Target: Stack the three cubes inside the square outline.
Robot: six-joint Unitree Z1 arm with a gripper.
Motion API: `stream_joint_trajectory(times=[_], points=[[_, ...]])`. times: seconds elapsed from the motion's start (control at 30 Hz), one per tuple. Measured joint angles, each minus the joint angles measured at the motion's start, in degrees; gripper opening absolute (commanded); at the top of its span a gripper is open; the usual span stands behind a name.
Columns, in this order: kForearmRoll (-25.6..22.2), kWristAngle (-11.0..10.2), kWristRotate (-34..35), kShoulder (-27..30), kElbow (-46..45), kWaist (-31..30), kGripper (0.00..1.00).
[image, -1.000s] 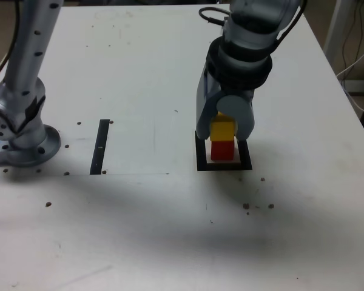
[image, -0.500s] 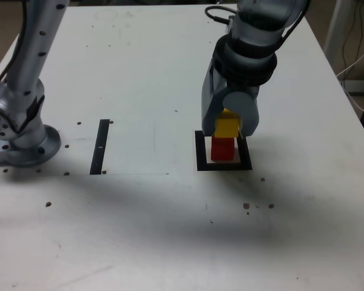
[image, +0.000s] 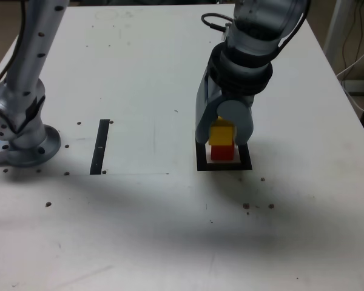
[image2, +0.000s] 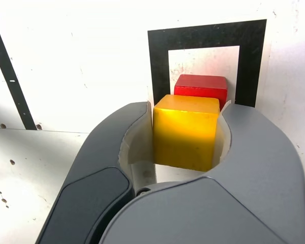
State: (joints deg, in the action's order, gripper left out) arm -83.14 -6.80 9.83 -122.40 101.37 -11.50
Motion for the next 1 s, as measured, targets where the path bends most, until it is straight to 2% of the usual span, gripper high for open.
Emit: stream_joint_trajectory(times=[0.17, 0.27, 0.6, 0.77, 1.0], points=[[0.31, 0.11, -0.03, 0.00, -0.04, 0.00, 0.84], [0.70, 0.12, -0.21, 0.00, -0.04, 0.00, 0.97], [1.26, -0.89, -0.27, 0.39, -0.59, -0.15, 0.99], [1.26, -2.11, -0.69, 3.09, -1.53, -0.52, 0.99], [0.12, -4.48, -8.08, 8.21, -1.70, 3.22, 0.99]])
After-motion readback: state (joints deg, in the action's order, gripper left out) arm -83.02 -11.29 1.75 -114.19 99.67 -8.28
